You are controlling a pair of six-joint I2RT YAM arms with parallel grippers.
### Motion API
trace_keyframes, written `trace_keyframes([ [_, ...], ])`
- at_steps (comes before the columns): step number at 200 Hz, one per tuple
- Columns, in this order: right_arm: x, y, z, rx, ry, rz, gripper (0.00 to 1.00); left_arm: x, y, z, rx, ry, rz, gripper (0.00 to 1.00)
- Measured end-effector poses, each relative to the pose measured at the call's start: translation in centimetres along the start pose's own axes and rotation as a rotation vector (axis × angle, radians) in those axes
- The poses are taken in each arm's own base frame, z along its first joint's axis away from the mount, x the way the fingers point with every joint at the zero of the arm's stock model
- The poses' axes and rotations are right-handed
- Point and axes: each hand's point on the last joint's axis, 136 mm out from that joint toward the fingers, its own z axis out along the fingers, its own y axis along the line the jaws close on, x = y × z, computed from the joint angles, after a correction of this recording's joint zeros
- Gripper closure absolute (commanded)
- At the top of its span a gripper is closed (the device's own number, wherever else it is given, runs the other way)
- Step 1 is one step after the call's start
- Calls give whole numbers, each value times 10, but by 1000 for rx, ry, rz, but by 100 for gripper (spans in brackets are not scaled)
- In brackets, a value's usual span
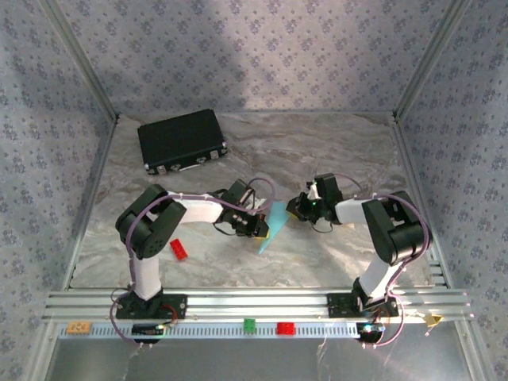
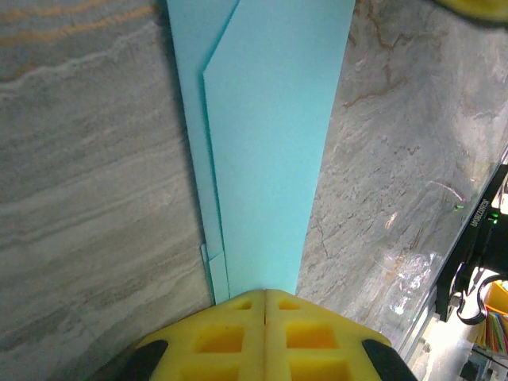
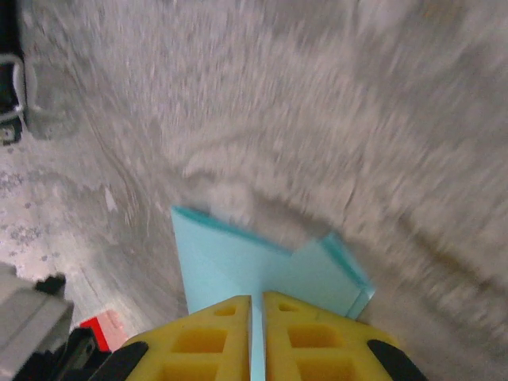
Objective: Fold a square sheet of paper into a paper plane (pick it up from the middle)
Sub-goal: Fold the wing for the fifth time at the center of the table.
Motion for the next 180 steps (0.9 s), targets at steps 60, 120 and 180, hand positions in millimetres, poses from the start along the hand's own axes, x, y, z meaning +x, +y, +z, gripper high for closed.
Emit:
trace_keyframes([
  [60, -40, -12, -10, 3, -70, 34, 85, 0, 0, 1, 6, -4, -11, 100],
  [120, -39, 3, -34, -23, -138, -4, 76, 0, 0, 1, 11, -11, -34, 100],
  [180, 7, 29, -43, -21, -136, -89, 74, -1, -1, 0, 14, -45, -70, 100],
])
